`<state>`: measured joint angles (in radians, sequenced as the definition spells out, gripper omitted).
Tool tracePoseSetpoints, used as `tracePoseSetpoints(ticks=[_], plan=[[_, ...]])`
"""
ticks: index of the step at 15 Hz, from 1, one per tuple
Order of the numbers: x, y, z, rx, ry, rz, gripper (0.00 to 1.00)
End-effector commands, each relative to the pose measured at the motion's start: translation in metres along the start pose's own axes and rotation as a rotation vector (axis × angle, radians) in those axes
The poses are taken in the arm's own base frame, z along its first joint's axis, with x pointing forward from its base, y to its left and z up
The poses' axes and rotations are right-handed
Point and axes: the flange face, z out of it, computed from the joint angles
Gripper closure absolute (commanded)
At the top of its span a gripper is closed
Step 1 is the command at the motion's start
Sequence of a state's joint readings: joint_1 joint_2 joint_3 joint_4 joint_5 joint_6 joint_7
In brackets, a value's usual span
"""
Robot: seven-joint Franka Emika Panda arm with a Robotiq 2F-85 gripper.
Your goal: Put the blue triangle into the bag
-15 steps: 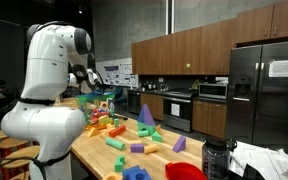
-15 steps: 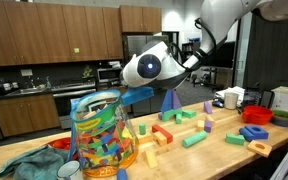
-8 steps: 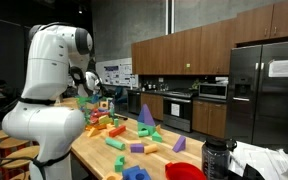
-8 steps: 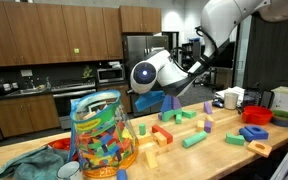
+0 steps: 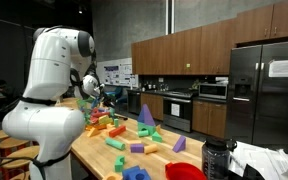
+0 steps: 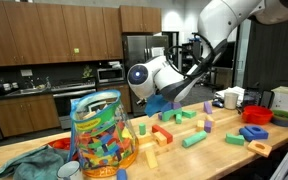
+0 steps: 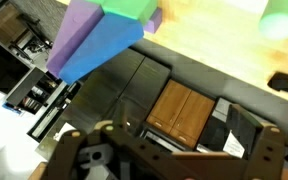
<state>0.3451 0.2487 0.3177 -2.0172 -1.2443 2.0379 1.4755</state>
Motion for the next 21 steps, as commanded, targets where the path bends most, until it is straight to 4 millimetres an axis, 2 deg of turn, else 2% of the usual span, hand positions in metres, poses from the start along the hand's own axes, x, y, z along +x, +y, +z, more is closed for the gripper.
tracePoseSetpoints(ticks=[1, 6, 12, 15, 21], plan=[[-0.016, -0.005, 0.02, -0.005, -0.163, -0.124, 0.0], [-0.046, -0.016, 0.042, 0.013, -0.351, -0.269, 0.0], [-0.056, -0.014, 0.062, 0.003, -0.457, -0.356, 0.0], [-0.063, -0.018, 0.071, 0.032, -0.518, -0.373, 0.0], [-0.086, -0.04, 0.085, 0.153, -0.631, -0.326, 0.0]])
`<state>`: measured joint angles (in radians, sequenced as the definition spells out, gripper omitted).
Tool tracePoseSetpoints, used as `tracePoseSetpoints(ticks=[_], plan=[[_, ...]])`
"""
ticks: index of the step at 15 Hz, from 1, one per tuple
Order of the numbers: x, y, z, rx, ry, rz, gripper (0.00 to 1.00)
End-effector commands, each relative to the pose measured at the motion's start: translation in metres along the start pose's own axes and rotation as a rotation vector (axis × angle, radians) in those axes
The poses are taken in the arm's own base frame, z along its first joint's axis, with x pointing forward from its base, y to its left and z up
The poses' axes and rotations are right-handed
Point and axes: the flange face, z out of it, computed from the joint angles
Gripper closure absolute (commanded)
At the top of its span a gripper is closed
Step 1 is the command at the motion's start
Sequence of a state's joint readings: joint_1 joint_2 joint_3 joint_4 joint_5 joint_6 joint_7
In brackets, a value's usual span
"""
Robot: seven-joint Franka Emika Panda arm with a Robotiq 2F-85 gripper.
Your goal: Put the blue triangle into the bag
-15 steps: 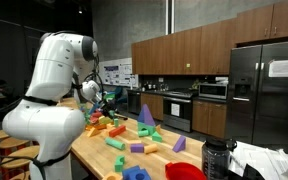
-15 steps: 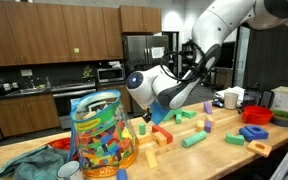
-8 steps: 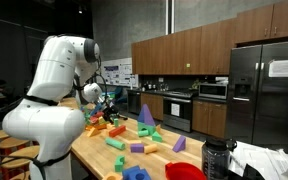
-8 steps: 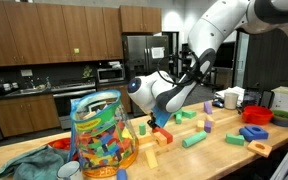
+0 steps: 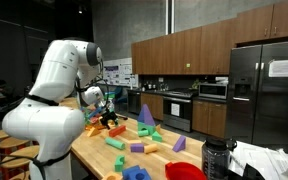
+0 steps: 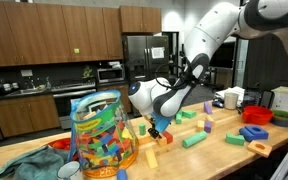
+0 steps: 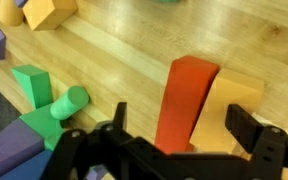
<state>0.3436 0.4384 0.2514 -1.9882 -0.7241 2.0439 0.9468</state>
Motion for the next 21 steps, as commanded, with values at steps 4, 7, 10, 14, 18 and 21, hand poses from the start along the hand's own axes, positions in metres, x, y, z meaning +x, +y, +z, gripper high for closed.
tracePoseSetpoints(ticks=[4, 7, 10, 14, 18, 21], plan=[[0.014, -0.004, 0.0, 0.118, -0.049, 0.016, 0.0], [0.016, -0.009, -0.001, 0.159, -0.048, 0.026, 0.0], [0.017, -0.014, 0.003, 0.189, -0.052, 0.029, 0.0], [0.018, -0.02, 0.009, 0.244, -0.054, 0.028, 0.0], [0.021, -0.023, 0.011, 0.323, -0.049, 0.017, 0.0], [0.02, -0.04, -0.008, 0.361, -0.028, 0.004, 0.0]])
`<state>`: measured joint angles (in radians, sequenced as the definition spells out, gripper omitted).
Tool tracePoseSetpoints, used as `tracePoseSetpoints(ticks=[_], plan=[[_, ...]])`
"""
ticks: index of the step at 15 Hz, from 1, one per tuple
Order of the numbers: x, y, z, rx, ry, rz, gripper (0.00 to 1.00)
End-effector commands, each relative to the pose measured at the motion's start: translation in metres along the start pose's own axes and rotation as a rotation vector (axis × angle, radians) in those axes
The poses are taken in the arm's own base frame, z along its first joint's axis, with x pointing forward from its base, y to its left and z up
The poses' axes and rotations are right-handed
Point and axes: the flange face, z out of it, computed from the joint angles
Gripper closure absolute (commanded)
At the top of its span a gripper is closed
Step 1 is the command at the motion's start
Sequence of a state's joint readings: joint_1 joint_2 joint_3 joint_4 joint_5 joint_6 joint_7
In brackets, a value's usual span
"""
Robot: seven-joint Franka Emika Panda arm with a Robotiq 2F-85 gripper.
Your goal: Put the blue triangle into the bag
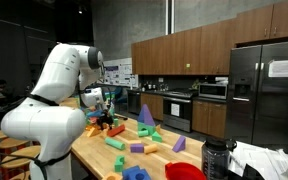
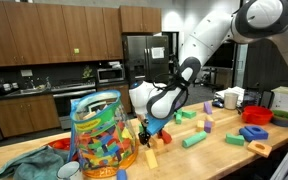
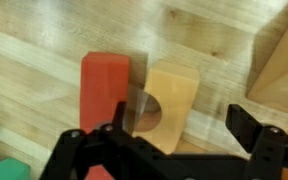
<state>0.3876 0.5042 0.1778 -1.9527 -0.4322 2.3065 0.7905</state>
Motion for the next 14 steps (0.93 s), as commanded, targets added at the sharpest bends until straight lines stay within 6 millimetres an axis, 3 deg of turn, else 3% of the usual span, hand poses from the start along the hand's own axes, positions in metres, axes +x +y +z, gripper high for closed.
tracePoseSetpoints(ticks=[1, 6, 14], plan=[[-0.001, -0.018, -0.012, 0.047, 0.028, -0.025, 0.0], [-0.006, -0.036, -0.021, 0.058, 0.061, -0.054, 0.0], [0.01, -0.019, -0.016, 0.036, 0.16, 0.007, 0.0]])
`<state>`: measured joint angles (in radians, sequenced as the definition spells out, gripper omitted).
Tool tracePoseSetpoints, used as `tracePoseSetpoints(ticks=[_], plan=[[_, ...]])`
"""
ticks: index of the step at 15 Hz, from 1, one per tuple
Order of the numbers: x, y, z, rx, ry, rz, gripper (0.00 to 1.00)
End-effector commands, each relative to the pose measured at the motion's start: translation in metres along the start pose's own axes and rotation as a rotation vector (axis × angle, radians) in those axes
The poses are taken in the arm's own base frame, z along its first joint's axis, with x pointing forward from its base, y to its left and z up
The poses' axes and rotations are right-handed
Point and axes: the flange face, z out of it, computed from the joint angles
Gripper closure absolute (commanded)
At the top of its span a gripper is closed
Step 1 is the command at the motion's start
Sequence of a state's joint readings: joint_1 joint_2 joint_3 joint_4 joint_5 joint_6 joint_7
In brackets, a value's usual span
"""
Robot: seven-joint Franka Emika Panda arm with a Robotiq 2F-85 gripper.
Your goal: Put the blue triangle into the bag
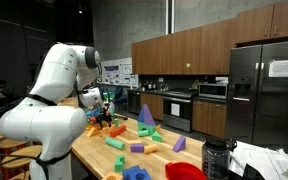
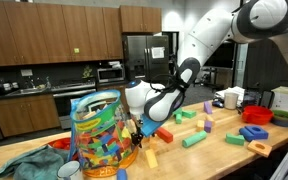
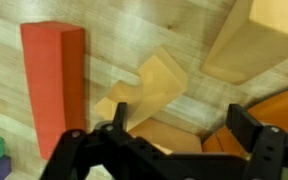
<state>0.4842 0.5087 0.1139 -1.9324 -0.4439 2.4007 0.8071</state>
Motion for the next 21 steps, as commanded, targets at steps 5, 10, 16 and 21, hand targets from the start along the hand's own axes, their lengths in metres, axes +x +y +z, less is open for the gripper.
tracePoseSetpoints(ticks=[5, 10, 16, 21], plan=[[0.012, 0.021, 0.009, -0.049, 0.102, 0.066, 0.0], [0.011, 0.033, 0.016, -0.105, 0.096, 0.086, 0.0], [0.003, 0.041, 0.02, -0.16, 0.014, 0.082, 0.0], [-0.008, 0.032, 0.026, -0.135, -0.083, 0.052, 0.0]])
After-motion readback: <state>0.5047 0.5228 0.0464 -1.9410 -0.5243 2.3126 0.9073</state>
